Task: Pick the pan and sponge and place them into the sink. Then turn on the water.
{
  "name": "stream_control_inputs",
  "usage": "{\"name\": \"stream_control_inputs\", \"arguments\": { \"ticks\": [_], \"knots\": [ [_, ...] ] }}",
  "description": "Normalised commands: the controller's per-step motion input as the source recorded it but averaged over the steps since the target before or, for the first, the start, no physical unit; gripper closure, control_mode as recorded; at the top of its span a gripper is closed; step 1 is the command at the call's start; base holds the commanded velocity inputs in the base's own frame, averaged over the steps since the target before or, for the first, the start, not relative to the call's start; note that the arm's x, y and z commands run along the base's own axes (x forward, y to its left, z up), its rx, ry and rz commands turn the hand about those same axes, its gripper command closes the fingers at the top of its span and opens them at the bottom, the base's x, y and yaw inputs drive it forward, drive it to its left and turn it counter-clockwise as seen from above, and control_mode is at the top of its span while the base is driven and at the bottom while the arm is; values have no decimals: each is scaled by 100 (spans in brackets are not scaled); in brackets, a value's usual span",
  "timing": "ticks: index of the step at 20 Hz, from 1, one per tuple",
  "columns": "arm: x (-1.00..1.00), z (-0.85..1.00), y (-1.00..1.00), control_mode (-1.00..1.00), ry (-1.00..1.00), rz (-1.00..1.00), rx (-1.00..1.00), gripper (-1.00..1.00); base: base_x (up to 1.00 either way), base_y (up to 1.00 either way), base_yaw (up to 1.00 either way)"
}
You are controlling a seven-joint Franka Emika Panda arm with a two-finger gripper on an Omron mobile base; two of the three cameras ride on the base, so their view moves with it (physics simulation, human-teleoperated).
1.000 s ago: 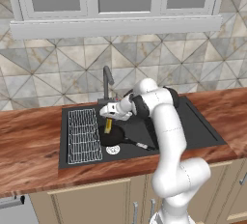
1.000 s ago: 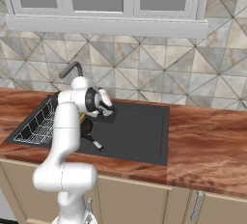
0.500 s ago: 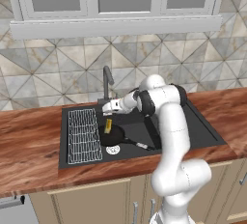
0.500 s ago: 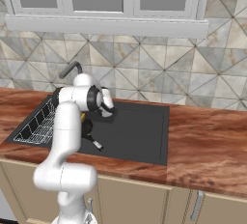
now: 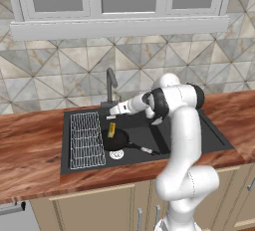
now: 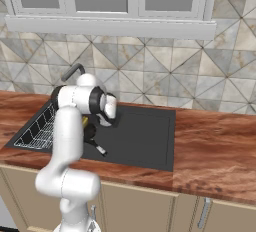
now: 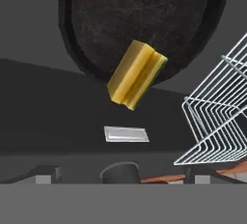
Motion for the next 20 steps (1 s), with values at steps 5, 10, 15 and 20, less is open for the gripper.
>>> {"name": "stream_control_inputs", "arguments": {
  "ticks": [5, 10, 15, 20],
  "knots": [
    [-23, 0, -1, -100, -17, -8, -7, -100, 0, 0, 0],
    [-20, 0, -3, -100, -15, -10, -5, -100, 0, 0, 0],
    [-18, -15, -12, -100, -10, -9, 1, -100, 0, 0, 0],
    [-14, -31, -19, -100, -8, -4, 5, -100, 0, 0, 0]
  ]
}}
